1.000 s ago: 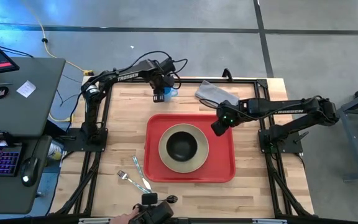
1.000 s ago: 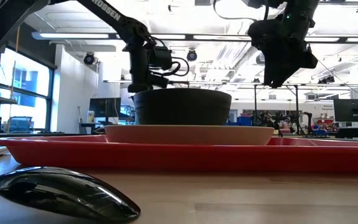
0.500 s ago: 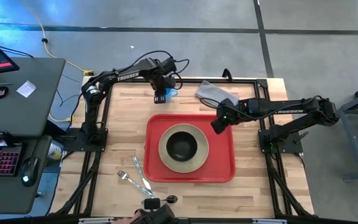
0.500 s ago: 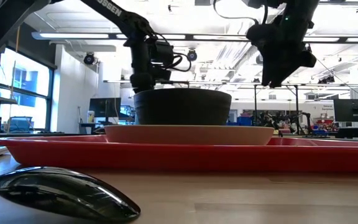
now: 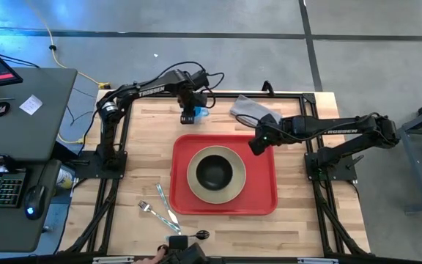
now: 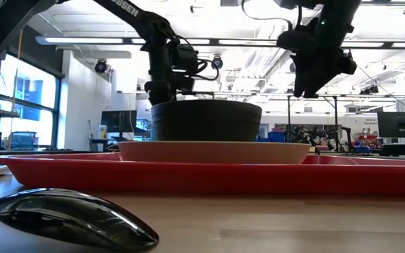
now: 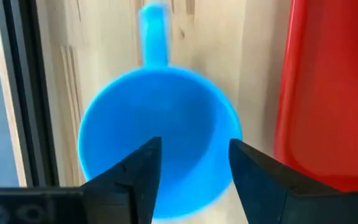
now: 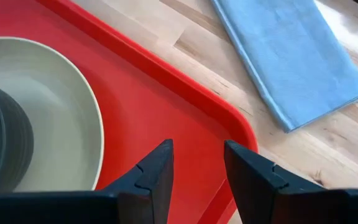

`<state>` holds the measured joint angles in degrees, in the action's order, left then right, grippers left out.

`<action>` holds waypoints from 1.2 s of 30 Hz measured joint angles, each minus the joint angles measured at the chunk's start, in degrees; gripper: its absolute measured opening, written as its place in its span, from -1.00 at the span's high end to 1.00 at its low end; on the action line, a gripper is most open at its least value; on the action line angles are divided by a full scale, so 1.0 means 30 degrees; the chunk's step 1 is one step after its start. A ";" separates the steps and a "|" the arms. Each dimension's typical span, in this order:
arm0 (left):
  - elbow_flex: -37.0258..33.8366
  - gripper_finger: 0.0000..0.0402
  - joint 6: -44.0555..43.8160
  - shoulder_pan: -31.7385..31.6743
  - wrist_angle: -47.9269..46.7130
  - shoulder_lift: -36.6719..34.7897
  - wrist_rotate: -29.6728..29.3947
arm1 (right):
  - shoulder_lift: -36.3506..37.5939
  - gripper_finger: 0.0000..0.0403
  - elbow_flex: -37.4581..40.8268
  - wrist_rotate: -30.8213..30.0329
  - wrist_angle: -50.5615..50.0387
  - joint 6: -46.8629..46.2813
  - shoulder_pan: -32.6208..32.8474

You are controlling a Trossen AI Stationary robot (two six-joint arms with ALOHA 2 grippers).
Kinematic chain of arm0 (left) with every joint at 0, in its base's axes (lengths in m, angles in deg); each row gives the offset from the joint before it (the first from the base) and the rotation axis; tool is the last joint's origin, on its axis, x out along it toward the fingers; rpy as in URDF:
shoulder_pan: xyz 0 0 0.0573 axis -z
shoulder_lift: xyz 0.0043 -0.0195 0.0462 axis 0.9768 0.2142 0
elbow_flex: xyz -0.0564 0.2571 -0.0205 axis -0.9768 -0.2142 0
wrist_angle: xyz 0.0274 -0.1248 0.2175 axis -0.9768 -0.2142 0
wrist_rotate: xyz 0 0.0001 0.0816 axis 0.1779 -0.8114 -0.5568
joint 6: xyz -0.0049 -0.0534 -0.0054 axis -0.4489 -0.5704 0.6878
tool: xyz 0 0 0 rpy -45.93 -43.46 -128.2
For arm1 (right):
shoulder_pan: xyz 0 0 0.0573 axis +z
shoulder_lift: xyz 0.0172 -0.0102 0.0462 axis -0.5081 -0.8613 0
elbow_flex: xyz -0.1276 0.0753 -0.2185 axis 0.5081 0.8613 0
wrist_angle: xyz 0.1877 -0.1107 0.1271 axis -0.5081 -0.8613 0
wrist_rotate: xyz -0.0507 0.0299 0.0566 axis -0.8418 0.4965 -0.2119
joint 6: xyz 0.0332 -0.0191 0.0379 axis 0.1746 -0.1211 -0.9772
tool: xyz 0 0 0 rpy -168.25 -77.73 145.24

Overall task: Set up tray
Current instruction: Put the blue mug on the red tray to the top left of the brown plate

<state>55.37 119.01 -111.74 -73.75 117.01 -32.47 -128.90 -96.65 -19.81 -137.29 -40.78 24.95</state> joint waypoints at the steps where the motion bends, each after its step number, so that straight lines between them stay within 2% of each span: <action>1: 0.0153 -0.10 -0.0185 0.0000 -0.0391 -0.0023 -0.0087 | 0.0000 0.34 0.0000 -0.0005 -0.0001 0.0168 0.0000; 5: 0.1345 -0.06 -0.1633 0.0007 -0.1833 -0.0077 -0.0145 | 0.0000 0.34 0.0000 -0.0028 -0.0023 0.0600 0.0000; 11: 0.2807 0.05 -0.2281 0.0000 -0.3684 -0.0114 0.1875 | 0.0000 0.34 0.0000 -0.0044 -0.0023 0.1150 0.0000; 24: 0.2881 0.08 -0.2148 0.0007 -0.4757 -0.0260 0.2222 | 0.0000 0.34 0.0000 0.0131 -0.0023 0.1159 0.0000; 26: 0.2881 0.09 -0.1519 0.0007 -0.4271 -0.0254 0.2205 | 0.0000 0.34 0.0000 0.0108 -0.0023 0.1167 0.0000; 31: 0.2483 0.09 0.2810 0.0138 -0.2345 -0.0245 0.1886 | 0.0000 0.34 0.0007 0.0087 -0.0023 0.1304 0.0000; 36: 0.1675 0.05 0.2867 0.0124 -0.1832 -0.0224 0.1826 | 0.0000 0.34 0.0005 0.0131 -0.0028 0.1167 0.0000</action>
<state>60.39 127.61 -111.37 -79.25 116.34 -26.99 -128.90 -96.63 -19.42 -137.37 -37.28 24.95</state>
